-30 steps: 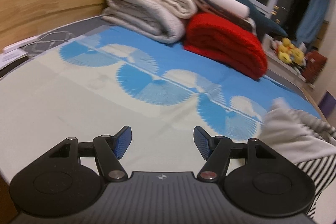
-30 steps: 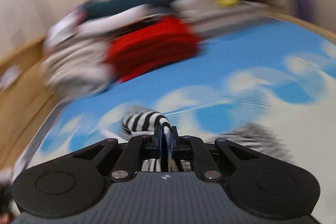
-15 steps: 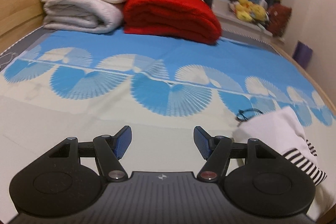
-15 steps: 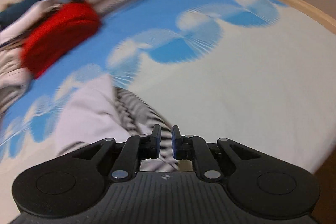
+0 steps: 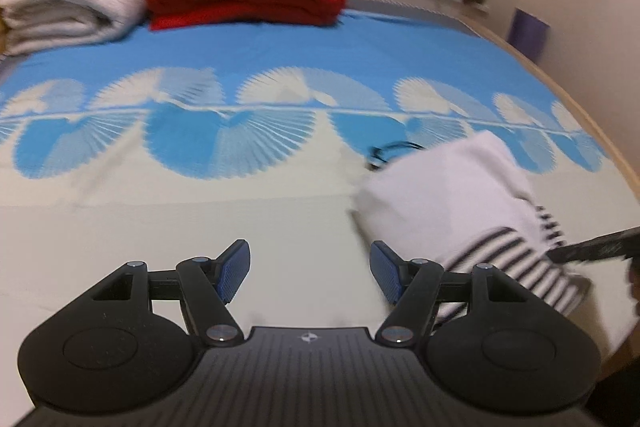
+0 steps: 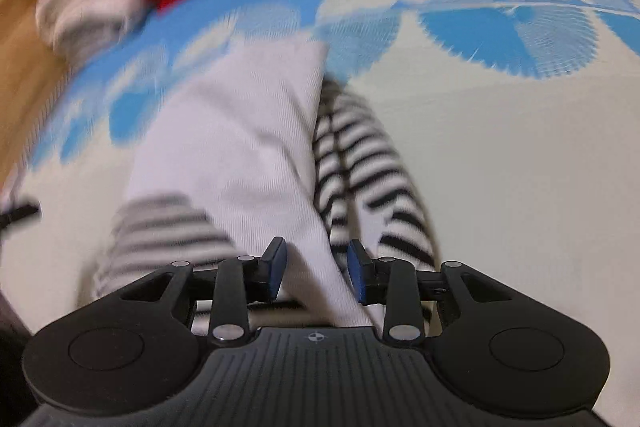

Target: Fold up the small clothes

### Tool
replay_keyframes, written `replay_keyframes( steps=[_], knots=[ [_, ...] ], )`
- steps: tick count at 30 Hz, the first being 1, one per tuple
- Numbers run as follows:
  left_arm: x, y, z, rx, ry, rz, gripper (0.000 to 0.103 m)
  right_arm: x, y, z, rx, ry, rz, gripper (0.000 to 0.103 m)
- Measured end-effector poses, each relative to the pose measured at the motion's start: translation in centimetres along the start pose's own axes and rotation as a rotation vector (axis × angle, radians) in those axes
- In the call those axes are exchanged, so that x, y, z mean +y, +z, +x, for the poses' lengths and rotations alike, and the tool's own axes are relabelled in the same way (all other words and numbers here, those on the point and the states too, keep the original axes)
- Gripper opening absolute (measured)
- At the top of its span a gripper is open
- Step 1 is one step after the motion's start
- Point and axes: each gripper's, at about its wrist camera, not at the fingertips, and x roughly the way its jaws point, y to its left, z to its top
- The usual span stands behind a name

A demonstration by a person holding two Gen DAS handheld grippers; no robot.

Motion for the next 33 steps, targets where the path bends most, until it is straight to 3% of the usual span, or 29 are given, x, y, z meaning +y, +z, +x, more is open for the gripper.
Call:
replay_keyframes(
  steps=[2, 4, 9, 12, 14, 21, 23, 27, 31, 33],
  knots=[
    [-1.2, 0.0, 0.6, 0.028, -0.044, -0.021, 0.073, 0.3, -0.4, 0.6, 0.043, -0.032, -0.049, 0.034],
    [-2.3, 0.0, 1.2, 0.063, -0.096, -0.047, 0.074, 0.2, -0.5, 0.2, 0.035, 0.011, -0.049, 0.003],
    [-5.5, -0.5, 3.0, 0.172, -0.211, -0.084, 0.084, -1.5, -1.2, -4.1, -0.088, 0.141, 0.015, 0.002],
    [-7.3, -1.3, 4.4, 0.235, -0.222, -0.095, 0.084, -4.4, -2.0, -6.9, -0.149, 0.237, 0.13, 0.002],
    [-8.2, -1.9, 5.5, 0.285, -0.224, -0.106, 0.084, -6.0, -3.1, -7.9, -0.151, 0.251, 0.184, 0.002],
    [-9.9, -4.6, 9.1, 0.403, -0.148, -0.077, 0.09, -7.5, -5.0, -4.3, 0.065, 0.062, 0.187, 0.002],
    [-9.9, -4.9, 9.5, 0.408, -0.128, -0.064, 0.09, -6.5, -4.8, -3.0, 0.091, 0.037, 0.147, 0.002],
    [-9.4, -4.8, 9.6, 0.431, -0.161, -0.079, 0.078, -4.4, -4.4, -1.0, 0.145, -0.031, 0.071, 0.002],
    [-8.7, -3.3, 9.5, 0.527, -0.133, -0.021, 0.081, -2.8, -4.1, 0.2, 0.177, -0.125, -0.012, 0.003],
    [-7.6, -1.5, 9.6, 0.544, -0.16, -0.023, 0.081, -2.3, -3.8, 0.0, 0.173, -0.147, -0.027, 0.003]
  ],
)
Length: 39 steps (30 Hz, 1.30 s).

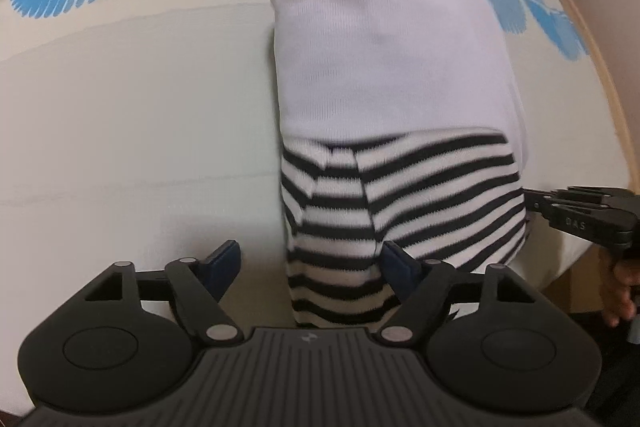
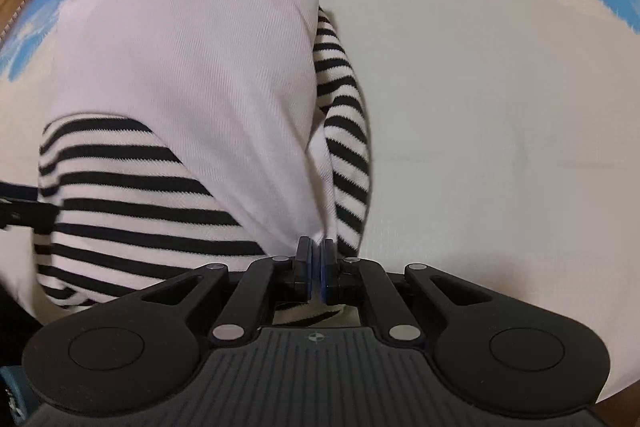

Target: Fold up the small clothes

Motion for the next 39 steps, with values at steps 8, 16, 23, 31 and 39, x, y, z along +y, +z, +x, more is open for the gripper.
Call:
replay_keyframes(
  steps=[8, 16, 23, 31, 39],
  knots=[
    [5.4, 6.5, -1.8, -0.175, -0.176, -0.212, 0.086, -2.7, 2.3, -5.2, -0.36, 0.222, 0.296, 0.023],
    [7.3, 9.0, 1.6, -0.18, -0.231, -0.383, 0.088, -1.8, 7.3, -0.6, -0.293, 0.265, 0.455, 0.046],
    [7.6, 9.4, 4.3, -0.177, -0.259, -0.446, 0.09, -1.3, 10.0, 3.4, -0.259, 0.247, 0.561, 0.043],
    [7.8, 11.1, 4.9, -0.252, -0.328, -0.455, 0.043, -2.4, 9.9, 1.6, -0.431, 0.153, 0.609, 0.004],
    [6.9, 11.2, 4.4, -0.223, -0.253, -0.435, 0.082, -0.9, 9.8, 3.1, -0.297, 0.04, 0.481, 0.017]
  ],
)
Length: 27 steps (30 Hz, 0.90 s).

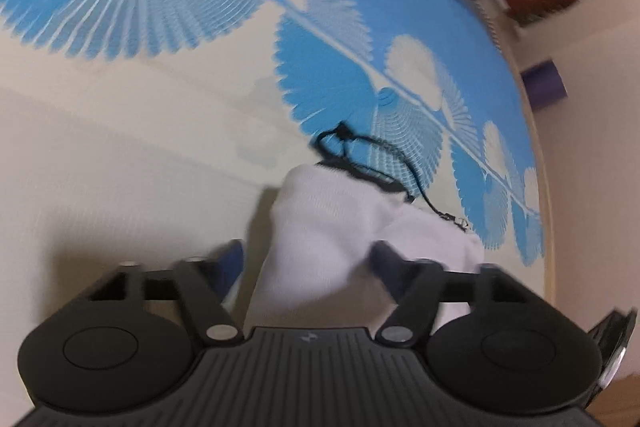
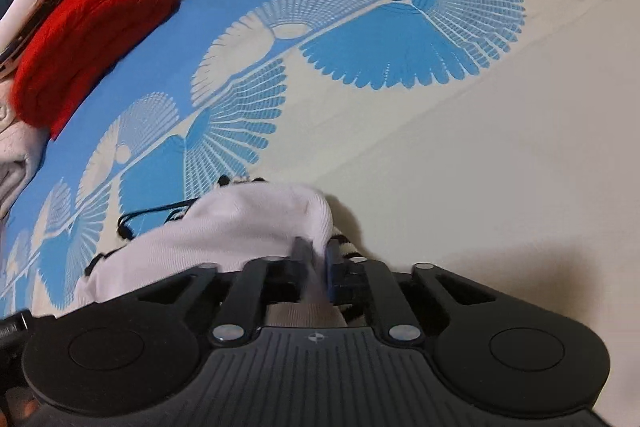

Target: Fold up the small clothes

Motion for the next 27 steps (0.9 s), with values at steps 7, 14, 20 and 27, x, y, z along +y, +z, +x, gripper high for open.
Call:
replay_keyframes(
  steps=[7, 14, 20, 27],
  knots=[
    [1.3, 0.2, -0.3, 0.154, -0.078, 0.1, 0.087, -1.4, -0.3, -3.6, -0.006, 0.143, -0.025, 0.053],
    [0.9, -1.4, 1.7, 0.189, -0.1, 0.103, 0.09, -2.9, -2.1, -1.4, 0.205, 0.117, -0.059, 0.067],
    [-0.6, -2.0, 1.2, 0.156, -0.085, 0.134, 0.05, -2.9, -2.6, -0.9, 0.206, 0.181, -0.027, 0.027],
    [-3.0, -1.3, -3.6, 0.041, -0.102, 0.254, 0.036, -1.6, -2.2, -1.6, 0.145, 0.222, -0.024, 0.015]
  ],
)
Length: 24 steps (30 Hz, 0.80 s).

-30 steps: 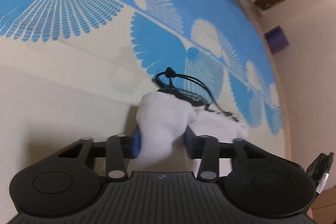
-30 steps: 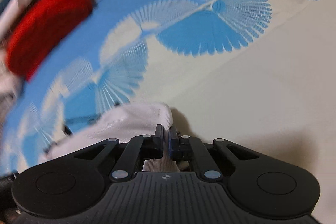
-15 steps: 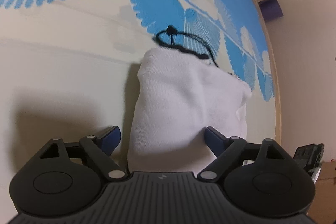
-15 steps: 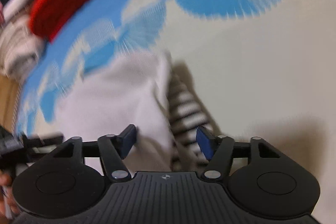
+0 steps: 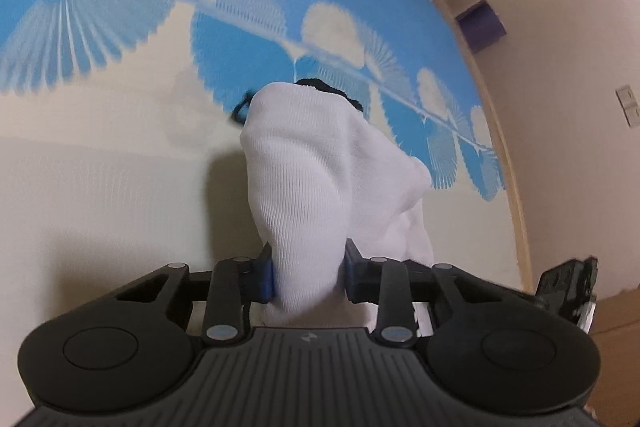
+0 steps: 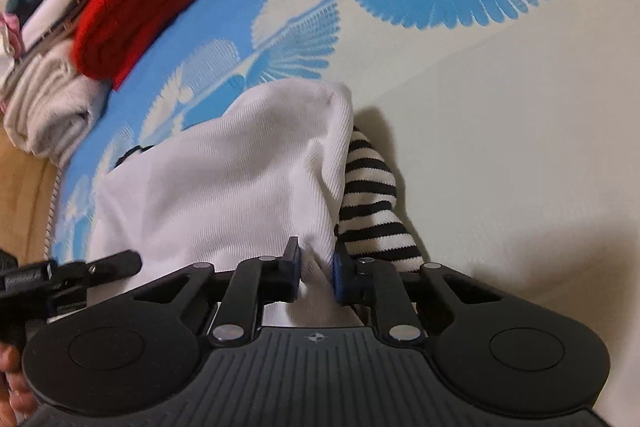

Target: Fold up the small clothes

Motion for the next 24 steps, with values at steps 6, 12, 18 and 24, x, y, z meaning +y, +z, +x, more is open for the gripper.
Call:
replay_keyframes(
  steps=[6, 12, 18, 24],
  knots=[
    [1.7, 2.1, -6.0, -0.138, 0.06, 0.002, 0.035, 3.9, 0.3, 0.6, -0.088, 0.136, -0.011, 0.014],
    [6.0, 3.4, -10.0, -0.215, 0.213, -0.033, 0.05, 8.6, 0.2, 2.5, -0.13, 0.205, -0.08, 0.014],
    [5.6, 0.7, -10.0, -0.055, 0.197, 0.099, 0.057, 9.8, 0.3, 6.0, -0.095, 0.008, -0.112, 0.014],
    [7.0, -2.0, -6.3, 0.099, 0.382, 0.158, 0.059, 10.0, -0.3, 5.9, -0.097, -0.024, -0.138, 0.022]
  ],
)
